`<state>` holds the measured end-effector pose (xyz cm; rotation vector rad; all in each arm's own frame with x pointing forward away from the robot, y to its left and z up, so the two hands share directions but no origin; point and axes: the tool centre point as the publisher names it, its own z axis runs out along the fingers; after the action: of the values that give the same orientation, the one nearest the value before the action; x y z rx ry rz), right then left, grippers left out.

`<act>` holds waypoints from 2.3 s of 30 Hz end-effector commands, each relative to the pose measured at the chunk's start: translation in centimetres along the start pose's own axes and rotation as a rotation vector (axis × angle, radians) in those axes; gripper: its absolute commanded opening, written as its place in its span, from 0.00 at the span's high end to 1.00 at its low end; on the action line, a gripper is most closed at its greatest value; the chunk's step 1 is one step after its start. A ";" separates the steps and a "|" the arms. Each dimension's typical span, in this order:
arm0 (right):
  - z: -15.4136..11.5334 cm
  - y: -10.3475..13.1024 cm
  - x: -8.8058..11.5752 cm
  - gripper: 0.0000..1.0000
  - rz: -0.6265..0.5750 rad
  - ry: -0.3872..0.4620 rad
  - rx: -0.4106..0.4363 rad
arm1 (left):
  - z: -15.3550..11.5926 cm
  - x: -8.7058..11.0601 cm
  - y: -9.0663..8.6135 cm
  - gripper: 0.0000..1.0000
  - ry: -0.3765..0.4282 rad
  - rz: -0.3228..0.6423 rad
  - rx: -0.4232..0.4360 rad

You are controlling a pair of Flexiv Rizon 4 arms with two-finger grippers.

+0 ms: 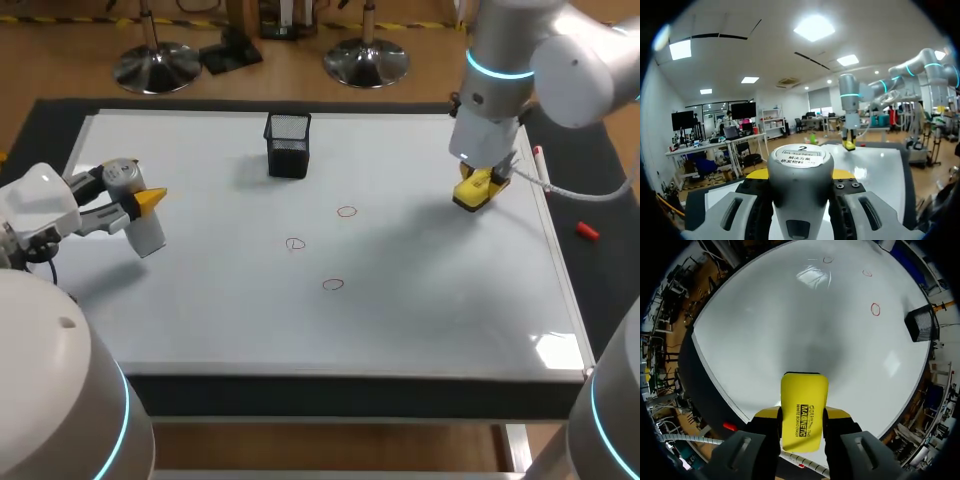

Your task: Pick up the inspection probe, press it on each red-marked spot on the whiteboard one by one, put down the probe, pick up the eraser, and wipe off all the red marks.

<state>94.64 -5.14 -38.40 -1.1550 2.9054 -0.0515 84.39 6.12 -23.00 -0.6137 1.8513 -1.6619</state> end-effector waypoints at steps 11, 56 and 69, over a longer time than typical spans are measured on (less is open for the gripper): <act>-1.6 9.7 -2.4 1.00 -0.186 -0.009 0.047 | 0.0 0.0 -0.1 1.00 -0.002 0.001 0.002; 0.6 32.2 -18.7 1.00 -0.837 -0.071 0.003 | 0.0 0.0 -0.1 1.00 -0.002 0.001 0.002; 1.6 32.6 -18.9 1.00 -0.839 -0.094 -0.018 | 0.0 0.0 -0.1 1.00 -0.002 0.001 0.002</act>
<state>85.86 31.60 -40.85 -2.1946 2.1408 0.0147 84.39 6.14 -22.96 -0.6139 1.8529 -1.6621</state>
